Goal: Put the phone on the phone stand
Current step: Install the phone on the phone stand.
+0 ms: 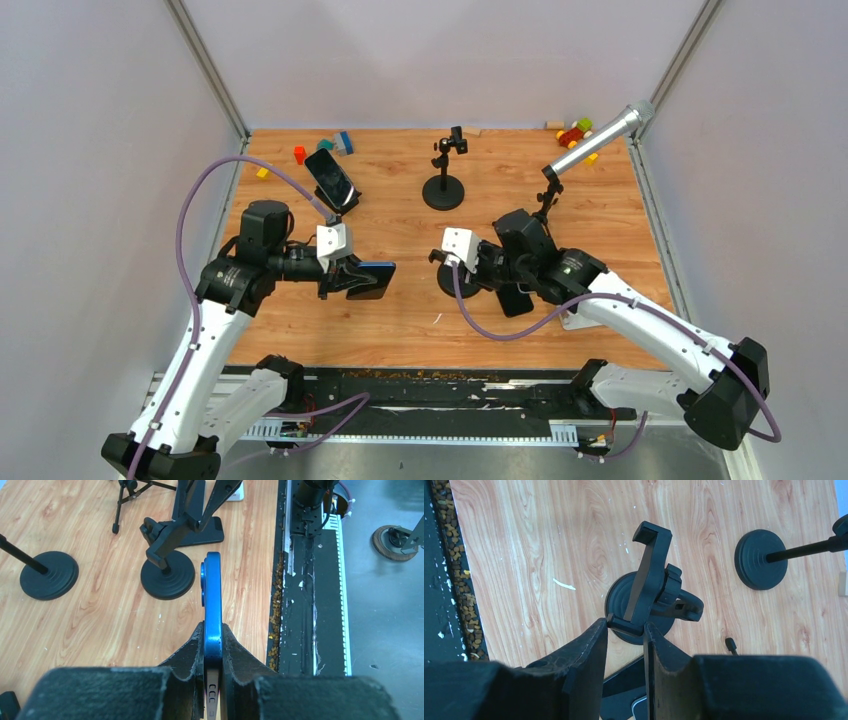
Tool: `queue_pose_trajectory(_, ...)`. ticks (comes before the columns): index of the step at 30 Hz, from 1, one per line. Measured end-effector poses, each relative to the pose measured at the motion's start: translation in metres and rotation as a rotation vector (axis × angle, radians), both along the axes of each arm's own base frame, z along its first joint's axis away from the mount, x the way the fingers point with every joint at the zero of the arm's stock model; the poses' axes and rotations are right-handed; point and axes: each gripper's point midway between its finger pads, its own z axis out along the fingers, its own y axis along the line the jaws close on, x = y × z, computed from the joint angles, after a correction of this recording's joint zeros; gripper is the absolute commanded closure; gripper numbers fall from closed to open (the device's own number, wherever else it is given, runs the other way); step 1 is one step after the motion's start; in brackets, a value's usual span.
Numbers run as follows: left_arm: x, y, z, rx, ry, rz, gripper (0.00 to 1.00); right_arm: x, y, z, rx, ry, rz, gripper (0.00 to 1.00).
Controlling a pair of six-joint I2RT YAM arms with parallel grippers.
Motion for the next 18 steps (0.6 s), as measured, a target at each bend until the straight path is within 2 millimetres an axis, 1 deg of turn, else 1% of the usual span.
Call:
queue_pose_trajectory(4, -0.0001, -0.0001, -0.0003, 0.0, 0.0, -0.001, 1.0, 0.0017, -0.002, 0.0001, -0.001, -0.01, 0.037, 0.93)
queue_pose_trajectory(6, -0.0002, -0.0001, -0.0003, -0.001, 0.0, -0.002, 1.0, 0.0029, -0.0042, -0.0004, -0.003, -0.011, 0.047, 0.85)
queue_pose_trajectory(10, -0.0004, -0.0002, -0.0018, 0.0, -0.001, -0.005, 1.0, 0.0035, -0.006, -0.0007, 0.001, -0.006, 0.059, 0.65)
queue_pose_trajectory(12, -0.0005, -0.0002, -0.0036, 0.002, 0.002, -0.006, 1.0, 0.0032, -0.0059, -0.0006, 0.004, -0.001, 0.06, 0.57)
queue_pose_trajectory(13, -0.0004, -0.0002, -0.0042, 0.002, 0.002, -0.007, 1.0, 0.0024, -0.0053, -0.0005, 0.008, 0.003, 0.064, 0.51)
queue_pose_trajectory(15, -0.0004, -0.0001, -0.0051, 0.003, 0.001, -0.008, 1.0, 0.0001, -0.0038, 0.0001, 0.02, 0.017, 0.065, 0.43)
queue_pose_trajectory(18, -0.0006, -0.0003, -0.005, 0.003, -0.003, -0.012, 1.0, -0.0036, -0.0019, 0.0006, 0.038, 0.045, 0.062, 0.4)
